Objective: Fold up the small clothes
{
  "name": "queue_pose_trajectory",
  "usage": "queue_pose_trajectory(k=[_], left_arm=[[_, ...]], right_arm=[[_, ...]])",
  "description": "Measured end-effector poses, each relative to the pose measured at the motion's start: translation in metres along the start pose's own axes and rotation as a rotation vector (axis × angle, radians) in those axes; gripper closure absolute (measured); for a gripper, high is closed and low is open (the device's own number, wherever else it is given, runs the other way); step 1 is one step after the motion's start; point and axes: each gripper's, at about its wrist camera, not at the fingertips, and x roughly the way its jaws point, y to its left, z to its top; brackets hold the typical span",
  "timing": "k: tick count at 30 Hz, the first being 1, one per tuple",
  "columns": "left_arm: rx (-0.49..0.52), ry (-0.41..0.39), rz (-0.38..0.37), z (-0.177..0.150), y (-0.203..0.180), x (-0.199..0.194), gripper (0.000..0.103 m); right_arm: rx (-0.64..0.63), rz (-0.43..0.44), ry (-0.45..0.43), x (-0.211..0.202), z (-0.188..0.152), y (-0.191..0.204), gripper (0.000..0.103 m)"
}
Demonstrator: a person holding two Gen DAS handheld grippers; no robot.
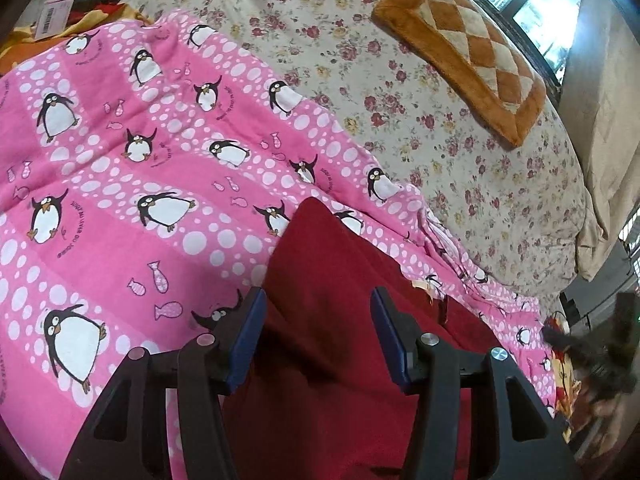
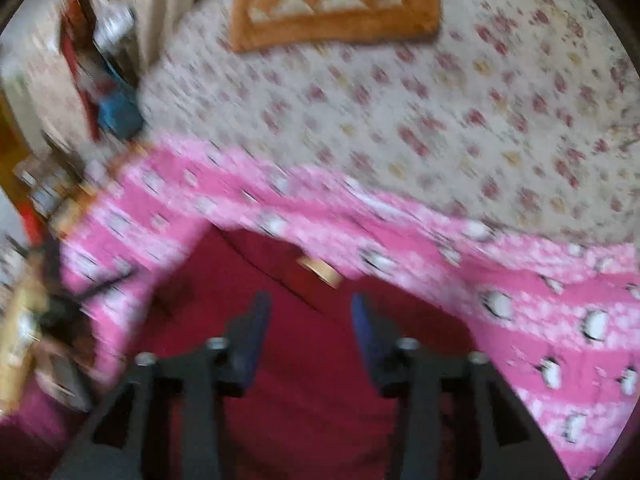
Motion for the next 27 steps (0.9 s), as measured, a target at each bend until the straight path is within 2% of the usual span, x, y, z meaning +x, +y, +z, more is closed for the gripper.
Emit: queue_pose_trajectory(k=[2, 6, 11, 12, 14, 15, 16, 18, 22, 27], left_arm=[[0.001, 0.006, 0.000, -0.001, -0.001, 0.001, 0.070], [0.000, 0.030, 0.000, -0.005, -0.004, 0.009, 0.070], [0.026, 0.033, 0.031, -0.008, -0.005, 0.014, 0.070], [0.023, 0.034, 0.031, -0.008, -0.004, 0.015, 0.070], [0.016, 0.034, 0.037, -0.007, -0.002, 0.016, 0.070], [0.015, 0.035, 0.040, -0.007, -0.002, 0.017, 0.070], [0.014, 0.036, 0.044, -0.007, -0.001, 0.018, 0.070], [0.018, 0.035, 0.044, -0.007, -0.002, 0.018, 0.070], [0.043, 0.018, 0.043, -0.007, -0.006, 0.016, 0.070], [0.035, 0.012, 0.031, -0.007, -0.005, 0.011, 0.070]], right_arm=[[-0.007, -0.034, 0.041, 0.011, -0.019, -0.012, 0.054], [-0.082, -0.187, 0.123, 0.044, -0.048, -0.023, 0.054], [-0.129, -0.267, 0.148, 0.084, -0.058, -0.030, 0.055], [-0.109, -0.253, 0.129, 0.088, -0.056, -0.033, 0.055], [-0.037, -0.203, 0.101, 0.088, -0.050, -0.043, 0.075], [-0.006, -0.184, 0.086, 0.085, -0.048, -0.047, 0.093], [0.019, -0.182, 0.063, 0.078, -0.045, -0.051, 0.098], [0.041, -0.162, 0.032, 0.066, -0.042, -0.053, 0.099], [0.126, -0.003, -0.069, 0.018, -0.035, -0.060, 0.099], [0.154, 0.197, -0.220, -0.067, -0.028, -0.051, 0.099]])
